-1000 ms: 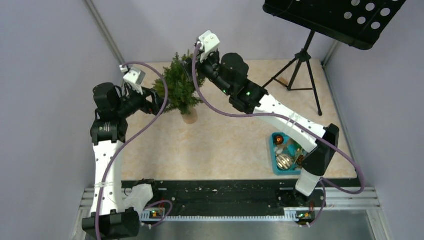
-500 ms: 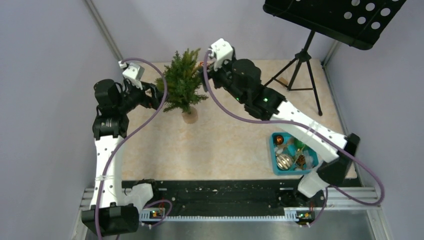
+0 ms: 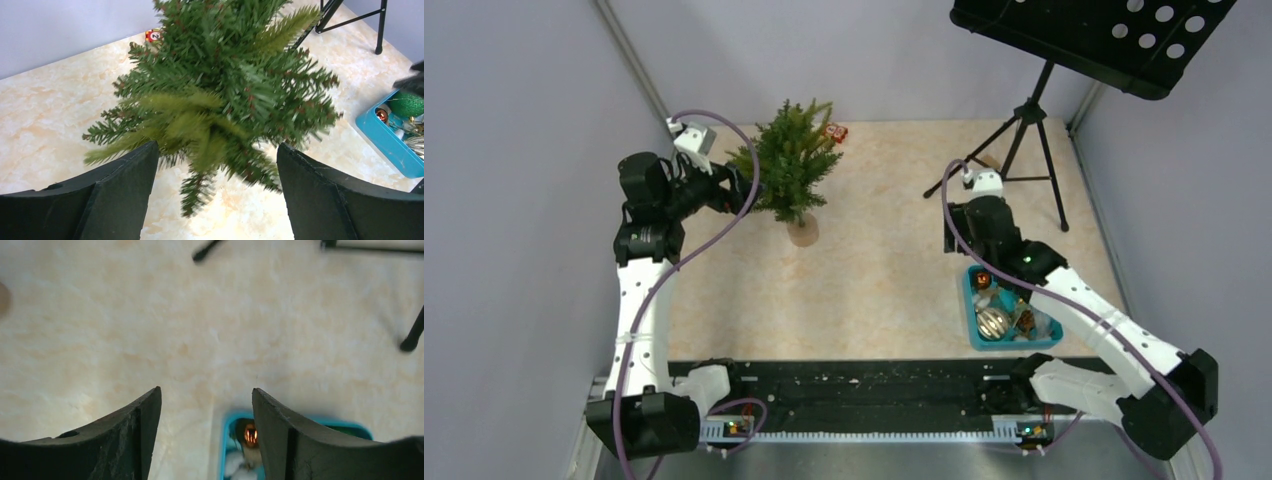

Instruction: Decorate the small christmas tree

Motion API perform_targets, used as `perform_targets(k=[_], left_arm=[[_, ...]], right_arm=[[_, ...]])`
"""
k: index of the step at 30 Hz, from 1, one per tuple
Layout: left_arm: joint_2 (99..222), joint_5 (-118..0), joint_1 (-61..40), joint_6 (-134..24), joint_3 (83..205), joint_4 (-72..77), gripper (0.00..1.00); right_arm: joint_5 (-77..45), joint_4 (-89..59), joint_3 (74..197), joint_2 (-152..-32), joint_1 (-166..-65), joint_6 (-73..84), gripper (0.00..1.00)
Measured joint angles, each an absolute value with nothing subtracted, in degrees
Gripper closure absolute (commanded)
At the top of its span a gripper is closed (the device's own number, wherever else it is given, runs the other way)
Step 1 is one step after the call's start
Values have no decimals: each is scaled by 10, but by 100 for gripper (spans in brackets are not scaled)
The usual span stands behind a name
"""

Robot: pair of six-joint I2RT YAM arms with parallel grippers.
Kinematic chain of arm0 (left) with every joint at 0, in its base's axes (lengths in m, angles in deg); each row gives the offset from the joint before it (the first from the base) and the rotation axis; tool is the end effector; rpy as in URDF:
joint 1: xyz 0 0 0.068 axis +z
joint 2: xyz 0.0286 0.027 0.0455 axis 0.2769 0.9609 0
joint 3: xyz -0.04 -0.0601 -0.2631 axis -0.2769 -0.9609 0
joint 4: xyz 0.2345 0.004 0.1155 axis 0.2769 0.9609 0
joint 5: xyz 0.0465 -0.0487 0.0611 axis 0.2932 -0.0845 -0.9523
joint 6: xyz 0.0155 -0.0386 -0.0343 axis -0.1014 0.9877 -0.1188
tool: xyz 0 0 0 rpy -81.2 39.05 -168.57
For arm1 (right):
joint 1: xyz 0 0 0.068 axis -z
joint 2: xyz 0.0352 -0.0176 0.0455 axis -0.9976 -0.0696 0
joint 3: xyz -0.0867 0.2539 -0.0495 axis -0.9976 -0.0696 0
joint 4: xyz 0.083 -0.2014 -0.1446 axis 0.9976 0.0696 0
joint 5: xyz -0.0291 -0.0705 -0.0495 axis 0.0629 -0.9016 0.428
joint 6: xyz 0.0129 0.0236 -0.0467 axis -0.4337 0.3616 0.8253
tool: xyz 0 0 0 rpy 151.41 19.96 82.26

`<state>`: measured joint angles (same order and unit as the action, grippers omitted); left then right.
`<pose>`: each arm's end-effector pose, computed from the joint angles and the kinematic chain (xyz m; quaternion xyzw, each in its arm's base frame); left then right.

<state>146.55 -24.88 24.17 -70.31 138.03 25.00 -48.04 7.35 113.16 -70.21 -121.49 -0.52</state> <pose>0.2298 0.0084 0.3987 0.1856 0.7524 -0.2300 0.5887 0.1946 0.1208 0.3241 -0.0639 0.8472 0.0385 0.5259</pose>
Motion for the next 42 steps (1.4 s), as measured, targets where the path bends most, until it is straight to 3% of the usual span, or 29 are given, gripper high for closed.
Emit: perform_targets(k=[5, 11, 14, 17, 19, 21, 25, 33, 41, 42], left_arm=[[1462, -247, 242, -704, 1380, 256, 8], [1432, -246, 242, -722, 1380, 284, 7], [1417, -245, 242, -730, 1380, 291, 7], [1409, -244, 242, -733, 1380, 298, 7], [1409, -244, 242, -732, 1380, 305, 7], [1409, -244, 242, -731, 1380, 312, 7], [1405, -240, 242, -728, 1382, 326, 7], [1368, -225, 242, -727, 1382, 330, 7], [1364, -209, 242, -716, 1383, 330, 7], [1364, -208, 242, -716, 1383, 330, 7]], right_arm=[[-475, 138, 1049, -730, -1200, -57, 43], [-493, 167, 1027, -748, -1200, -97, 65], [-494, 165, 1018, -752, -1200, -108, 64], [-493, 163, 1003, -761, -1200, -118, 55], [-492, 162, 991, -766, -1200, -123, 55], [-490, 162, 981, -770, -1200, -126, 64], [-480, 151, 974, -787, -1200, -129, 100], [-437, 82, 1000, -843, -1200, -113, 100], [-376, 20, 1156, -1024, -1200, -80, 100], [-370, 15, 1179, -1046, -1200, -77, 94]])
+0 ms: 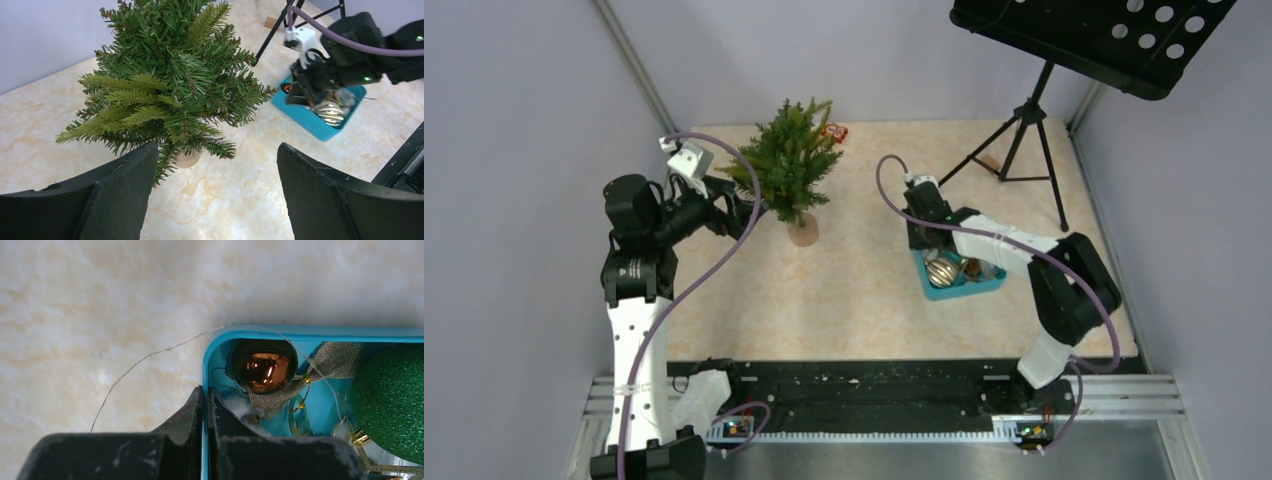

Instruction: Decorate the small christmas tree

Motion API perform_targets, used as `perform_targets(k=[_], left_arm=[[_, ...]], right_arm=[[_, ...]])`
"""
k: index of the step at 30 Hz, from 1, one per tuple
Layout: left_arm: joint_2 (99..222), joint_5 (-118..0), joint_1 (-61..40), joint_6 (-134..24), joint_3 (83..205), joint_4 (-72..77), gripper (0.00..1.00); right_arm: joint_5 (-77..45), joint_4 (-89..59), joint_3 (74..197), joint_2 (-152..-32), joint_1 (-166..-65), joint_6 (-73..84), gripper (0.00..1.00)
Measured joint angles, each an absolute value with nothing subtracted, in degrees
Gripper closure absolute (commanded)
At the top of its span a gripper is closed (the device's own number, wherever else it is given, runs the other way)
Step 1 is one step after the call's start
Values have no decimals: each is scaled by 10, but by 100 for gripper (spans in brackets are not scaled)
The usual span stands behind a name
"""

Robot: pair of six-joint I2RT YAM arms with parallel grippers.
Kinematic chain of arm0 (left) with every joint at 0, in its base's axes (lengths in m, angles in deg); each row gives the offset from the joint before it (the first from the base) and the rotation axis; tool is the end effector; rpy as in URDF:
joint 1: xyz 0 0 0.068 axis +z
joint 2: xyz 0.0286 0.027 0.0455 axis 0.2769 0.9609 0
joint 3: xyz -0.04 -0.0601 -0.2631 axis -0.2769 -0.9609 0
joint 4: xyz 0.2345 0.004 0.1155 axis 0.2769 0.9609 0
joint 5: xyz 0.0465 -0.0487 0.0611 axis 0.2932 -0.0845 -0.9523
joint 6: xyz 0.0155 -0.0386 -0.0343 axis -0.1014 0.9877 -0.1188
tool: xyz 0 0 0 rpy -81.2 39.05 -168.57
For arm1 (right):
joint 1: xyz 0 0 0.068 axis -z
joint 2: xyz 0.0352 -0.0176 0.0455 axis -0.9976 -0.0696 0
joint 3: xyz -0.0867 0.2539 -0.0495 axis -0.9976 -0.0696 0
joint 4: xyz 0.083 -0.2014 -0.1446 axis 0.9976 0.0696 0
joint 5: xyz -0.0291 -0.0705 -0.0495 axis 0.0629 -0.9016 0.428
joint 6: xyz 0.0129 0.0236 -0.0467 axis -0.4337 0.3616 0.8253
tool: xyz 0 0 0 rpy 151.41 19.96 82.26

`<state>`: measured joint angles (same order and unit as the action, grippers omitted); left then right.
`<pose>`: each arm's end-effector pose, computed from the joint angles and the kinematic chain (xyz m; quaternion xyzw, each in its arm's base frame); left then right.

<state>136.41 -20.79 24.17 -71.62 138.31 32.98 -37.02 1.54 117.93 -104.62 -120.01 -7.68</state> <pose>0.1726 -0.0015 0.4192 0.2215 0.7284 -0.2435 0.6009 0.2844 0.1821 0.1972 -0.0811 0.9392 0.0475 0.3304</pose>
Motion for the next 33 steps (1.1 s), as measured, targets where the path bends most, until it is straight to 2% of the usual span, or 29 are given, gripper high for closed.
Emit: perform_targets(k=[3, 7, 9, 13, 16, 18, 20, 23, 27, 31, 33], left_arm=[[1364, -208, 242, -717, 1383, 330, 7], [1367, -208, 242, -717, 1383, 331, 7], [1370, -208, 242, -717, 1383, 331, 7], [1374, -204, 242, -717, 1383, 334, 7], [1374, -201, 242, -717, 1383, 334, 7], [1374, -199, 242, -717, 1383, 335, 7], [1374, -198, 242, -717, 1383, 335, 7], [1374, -197, 242, -717, 1383, 335, 7], [1373, -197, 242, -717, 1383, 337, 7], [1368, -197, 242, -717, 1383, 348, 7], [1366, -197, 242, -718, 1383, 352, 7]], right_arm=[[-353, 15, 1249, -1101, -1200, -65, 71], [-325, 38, 1340, -1130, -1210, -33, 51], [-307, 42, 1366, -1122, -1219, -20, 45], [-251, 61, 1363, -1055, -1230, -1, 40], [-228, 68, 1331, -974, -1231, 5, 25], [-244, 71, 1299, -909, -1231, 1, 4], [-274, 76, 1274, -864, -1231, -6, 1], [-318, 82, 1241, -837, -1228, -5, 3], [-336, 98, 1208, -874, -1212, -1, 25], [-329, 110, 1194, -929, -1192, 5, 66], [-322, 113, 1194, -947, -1188, 7, 96]])
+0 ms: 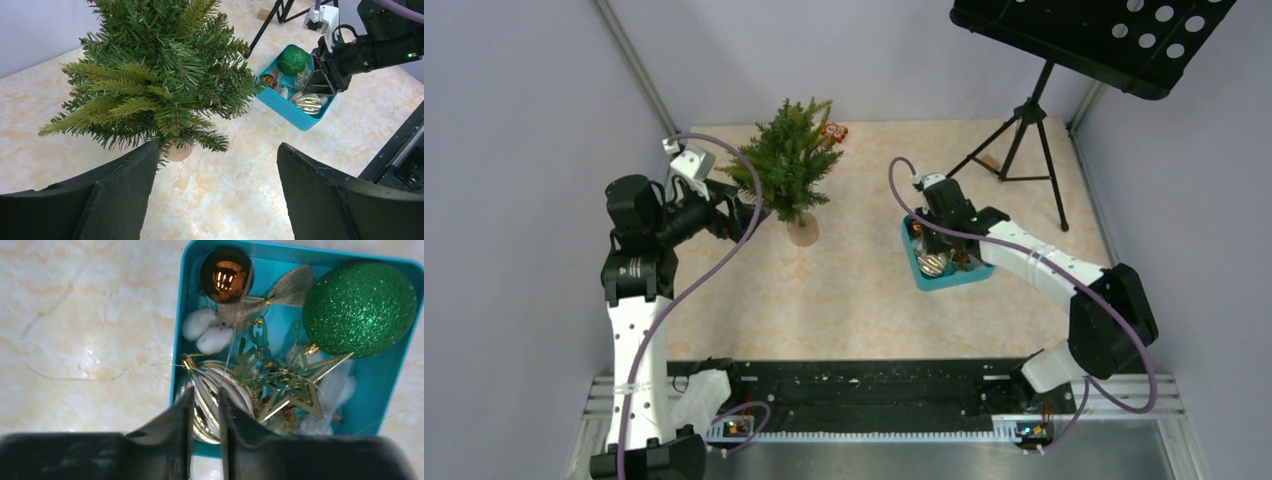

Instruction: Decorate the small christmas tree

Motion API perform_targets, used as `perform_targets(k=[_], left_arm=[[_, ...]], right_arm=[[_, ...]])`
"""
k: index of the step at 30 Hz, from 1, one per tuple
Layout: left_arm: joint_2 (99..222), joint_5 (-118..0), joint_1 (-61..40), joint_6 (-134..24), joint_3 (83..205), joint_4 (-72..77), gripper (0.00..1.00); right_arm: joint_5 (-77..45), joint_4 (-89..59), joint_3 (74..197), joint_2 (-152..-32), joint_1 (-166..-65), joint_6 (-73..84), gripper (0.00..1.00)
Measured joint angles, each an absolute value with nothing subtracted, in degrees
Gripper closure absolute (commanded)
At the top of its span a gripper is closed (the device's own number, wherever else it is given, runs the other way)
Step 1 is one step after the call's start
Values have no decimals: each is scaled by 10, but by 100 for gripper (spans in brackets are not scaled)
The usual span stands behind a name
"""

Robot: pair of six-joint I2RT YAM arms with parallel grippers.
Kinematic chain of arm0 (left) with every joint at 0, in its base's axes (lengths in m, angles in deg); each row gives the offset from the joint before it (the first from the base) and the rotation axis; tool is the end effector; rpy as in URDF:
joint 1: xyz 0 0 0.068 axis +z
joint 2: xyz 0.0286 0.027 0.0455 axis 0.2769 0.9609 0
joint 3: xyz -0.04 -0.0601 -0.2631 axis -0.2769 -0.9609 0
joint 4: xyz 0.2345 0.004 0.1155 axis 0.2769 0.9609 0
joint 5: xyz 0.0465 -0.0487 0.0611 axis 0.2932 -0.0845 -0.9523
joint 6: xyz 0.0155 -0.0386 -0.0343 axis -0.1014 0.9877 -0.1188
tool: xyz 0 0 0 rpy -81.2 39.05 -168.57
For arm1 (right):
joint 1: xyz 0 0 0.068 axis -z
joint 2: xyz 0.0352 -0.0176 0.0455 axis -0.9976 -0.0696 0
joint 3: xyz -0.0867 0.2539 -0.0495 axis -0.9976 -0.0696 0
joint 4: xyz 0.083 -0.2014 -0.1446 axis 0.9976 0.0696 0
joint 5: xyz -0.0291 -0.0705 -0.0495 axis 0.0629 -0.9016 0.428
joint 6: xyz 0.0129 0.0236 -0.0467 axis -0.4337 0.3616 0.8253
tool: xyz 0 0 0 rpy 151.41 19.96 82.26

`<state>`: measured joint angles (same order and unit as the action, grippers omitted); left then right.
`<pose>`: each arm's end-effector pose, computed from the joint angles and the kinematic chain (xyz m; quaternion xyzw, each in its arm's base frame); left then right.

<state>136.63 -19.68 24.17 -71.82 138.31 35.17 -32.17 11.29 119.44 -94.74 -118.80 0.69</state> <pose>0.1724 -0.0021 0.4151 0.2213 0.7367 -0.2565 0.5852 0.2623 0.1629 0.2459 -0.1516 0.9290 0.0626 0.3317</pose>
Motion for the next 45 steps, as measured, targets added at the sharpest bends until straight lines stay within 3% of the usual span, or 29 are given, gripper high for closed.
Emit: perform_targets(k=[1, 7, 12, 20, 25, 33, 38, 45], left_arm=[[1366, -197, 242, -719, 1383, 354, 7], [1363, -197, 242, -728, 1384, 365, 7], [1359, -193, 242, -730, 1403, 390, 7], [1339, -184, 242, -728, 1461, 414, 6], [1349, -161, 242, -729, 1552, 480, 1], [1300, -34, 241, -683, 1534, 484, 1], [1299, -37, 238, -732, 1485, 527, 1], [1313, -39, 229, -762, 1421, 556, 1]], right_arm=[[-318, 116, 1195, -951, -1188, 8, 100], [-321, 156, 1254, -940, -1188, 21, 100], [-310, 180, 1364, -849, -1188, 48, 100], [-206, 114, 1514, -684, -1188, 82, 100], [-109, 75, 1576, -686, -1188, 71, 100], [41, -42, 1389, -733, -1199, -11, 100], [39, -71, 1268, -771, -1266, -34, 100], [0, -104, 1237, -793, -1345, -28, 100]])
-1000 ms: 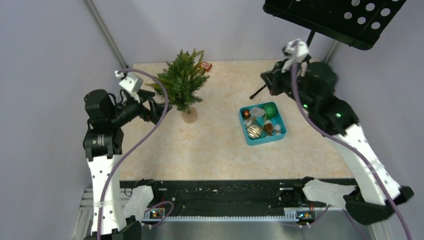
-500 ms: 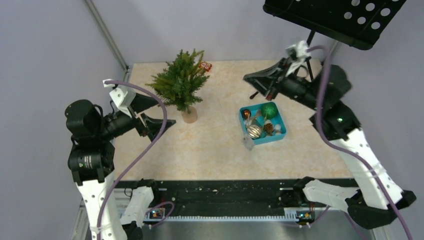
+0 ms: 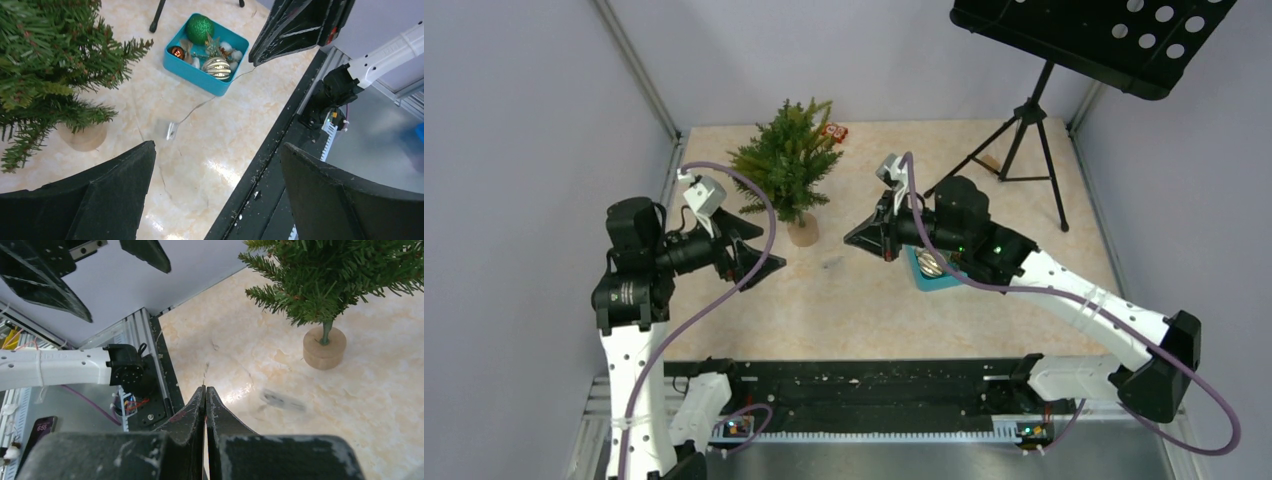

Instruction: Decorate the small christmas tree

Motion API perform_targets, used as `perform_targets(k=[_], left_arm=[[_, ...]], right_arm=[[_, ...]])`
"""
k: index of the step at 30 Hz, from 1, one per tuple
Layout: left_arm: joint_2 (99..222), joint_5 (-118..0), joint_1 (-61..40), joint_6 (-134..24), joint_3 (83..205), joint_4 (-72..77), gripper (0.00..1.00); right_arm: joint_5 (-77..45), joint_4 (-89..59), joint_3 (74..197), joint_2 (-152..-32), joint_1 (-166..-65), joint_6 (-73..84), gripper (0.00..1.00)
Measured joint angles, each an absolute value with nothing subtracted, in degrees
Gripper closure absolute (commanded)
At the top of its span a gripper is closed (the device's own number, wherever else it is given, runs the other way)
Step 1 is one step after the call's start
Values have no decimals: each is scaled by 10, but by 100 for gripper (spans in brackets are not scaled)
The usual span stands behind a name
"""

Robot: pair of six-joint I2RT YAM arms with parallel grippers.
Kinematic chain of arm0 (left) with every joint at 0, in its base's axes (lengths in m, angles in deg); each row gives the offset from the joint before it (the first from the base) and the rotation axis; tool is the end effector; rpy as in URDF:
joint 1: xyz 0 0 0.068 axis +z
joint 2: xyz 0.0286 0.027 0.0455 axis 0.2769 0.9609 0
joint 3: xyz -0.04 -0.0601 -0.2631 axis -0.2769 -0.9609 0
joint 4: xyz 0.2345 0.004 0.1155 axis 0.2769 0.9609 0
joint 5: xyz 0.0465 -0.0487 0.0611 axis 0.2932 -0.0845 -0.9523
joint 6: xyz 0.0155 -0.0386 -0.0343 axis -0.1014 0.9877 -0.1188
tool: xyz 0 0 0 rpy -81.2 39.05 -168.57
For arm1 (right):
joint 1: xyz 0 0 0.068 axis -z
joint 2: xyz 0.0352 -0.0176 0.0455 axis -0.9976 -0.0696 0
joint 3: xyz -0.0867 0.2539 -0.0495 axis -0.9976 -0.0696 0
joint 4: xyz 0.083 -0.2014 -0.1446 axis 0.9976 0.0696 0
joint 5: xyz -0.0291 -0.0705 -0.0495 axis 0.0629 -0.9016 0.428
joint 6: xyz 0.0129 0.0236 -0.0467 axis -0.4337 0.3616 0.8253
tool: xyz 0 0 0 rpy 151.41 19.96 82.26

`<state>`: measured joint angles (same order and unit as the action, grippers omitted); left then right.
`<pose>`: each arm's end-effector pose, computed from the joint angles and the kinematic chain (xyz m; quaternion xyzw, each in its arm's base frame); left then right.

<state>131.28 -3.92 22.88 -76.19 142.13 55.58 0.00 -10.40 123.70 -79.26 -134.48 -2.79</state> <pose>0.1184 -0.0180 0.4182 0.2885 0.7206 -0.3804 0.5029 0.1727 0.2168 0.3825 -0.3447 0.6775 0.4664 0.4523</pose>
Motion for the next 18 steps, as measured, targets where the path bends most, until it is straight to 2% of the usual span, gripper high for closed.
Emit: perform_targets(k=[9, 18], left_arm=[[1296, -58, 204, -753, 1338, 480, 1], [1330, -146, 116, -810, 1307, 444, 1]], right_arm=[[11, -131, 1241, -836, -1366, -4, 100], [110, -134, 1257, -859, -1366, 33, 100]])
